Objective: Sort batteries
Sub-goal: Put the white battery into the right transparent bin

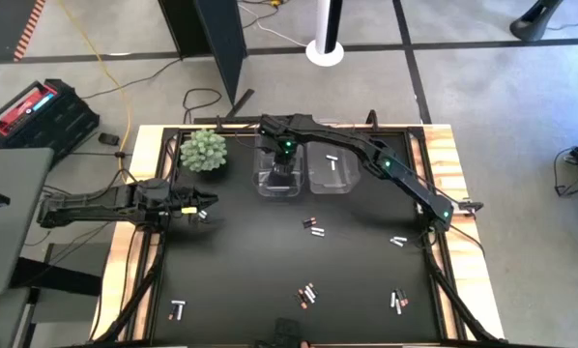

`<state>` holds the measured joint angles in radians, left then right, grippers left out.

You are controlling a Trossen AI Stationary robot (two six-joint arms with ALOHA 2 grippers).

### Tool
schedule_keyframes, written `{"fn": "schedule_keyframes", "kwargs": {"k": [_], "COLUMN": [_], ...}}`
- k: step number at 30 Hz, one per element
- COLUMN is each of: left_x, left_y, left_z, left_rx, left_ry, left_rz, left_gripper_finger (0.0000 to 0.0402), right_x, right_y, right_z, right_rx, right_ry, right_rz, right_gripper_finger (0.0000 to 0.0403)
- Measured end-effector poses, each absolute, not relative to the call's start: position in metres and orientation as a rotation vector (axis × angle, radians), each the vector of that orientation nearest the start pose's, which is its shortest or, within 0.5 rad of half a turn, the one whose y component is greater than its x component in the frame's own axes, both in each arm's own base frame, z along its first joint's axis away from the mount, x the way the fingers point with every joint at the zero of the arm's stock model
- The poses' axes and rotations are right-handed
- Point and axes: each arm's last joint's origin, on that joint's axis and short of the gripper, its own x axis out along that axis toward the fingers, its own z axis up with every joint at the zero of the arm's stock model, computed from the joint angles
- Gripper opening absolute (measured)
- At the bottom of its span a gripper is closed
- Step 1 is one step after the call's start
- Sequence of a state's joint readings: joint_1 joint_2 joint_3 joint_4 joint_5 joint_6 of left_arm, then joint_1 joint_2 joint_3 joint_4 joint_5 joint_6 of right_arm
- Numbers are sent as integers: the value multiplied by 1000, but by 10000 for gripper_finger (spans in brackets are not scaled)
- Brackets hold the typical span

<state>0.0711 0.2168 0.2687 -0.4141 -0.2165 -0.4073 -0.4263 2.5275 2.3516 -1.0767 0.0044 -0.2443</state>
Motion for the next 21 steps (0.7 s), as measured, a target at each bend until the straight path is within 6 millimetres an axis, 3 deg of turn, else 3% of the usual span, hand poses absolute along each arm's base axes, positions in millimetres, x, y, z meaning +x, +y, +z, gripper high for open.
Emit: {"fn": "schedule_keyframes", "kwargs": {"k": [4, 11, 15, 18, 21], "left_x": [93, 93, 93, 93, 93], "left_y": [13, 13, 13, 13, 13], "left_z": [199, 199, 199, 199, 199], "left_rx": [-374, -374, -374, -374, -373], "left_ry": [299, 299, 299, 300, 303], "left_rz": [354, 354, 354, 354, 355], "left_gripper_finger": [50, 50, 50, 50, 50], "right_x": [468, 439, 420, 406, 392], "right_y": [-216, -224, -229, -229, -221], "right_z": [192, 267, 300, 314, 315], "right_rx": [67, 167, 265, 325, 351], "right_ry": [1246, 1104, 1024, 998, 1023], "right_rz": [-238, -368, -417, -377, -379], "right_gripper_finger": [93, 93, 93, 93, 93]}}
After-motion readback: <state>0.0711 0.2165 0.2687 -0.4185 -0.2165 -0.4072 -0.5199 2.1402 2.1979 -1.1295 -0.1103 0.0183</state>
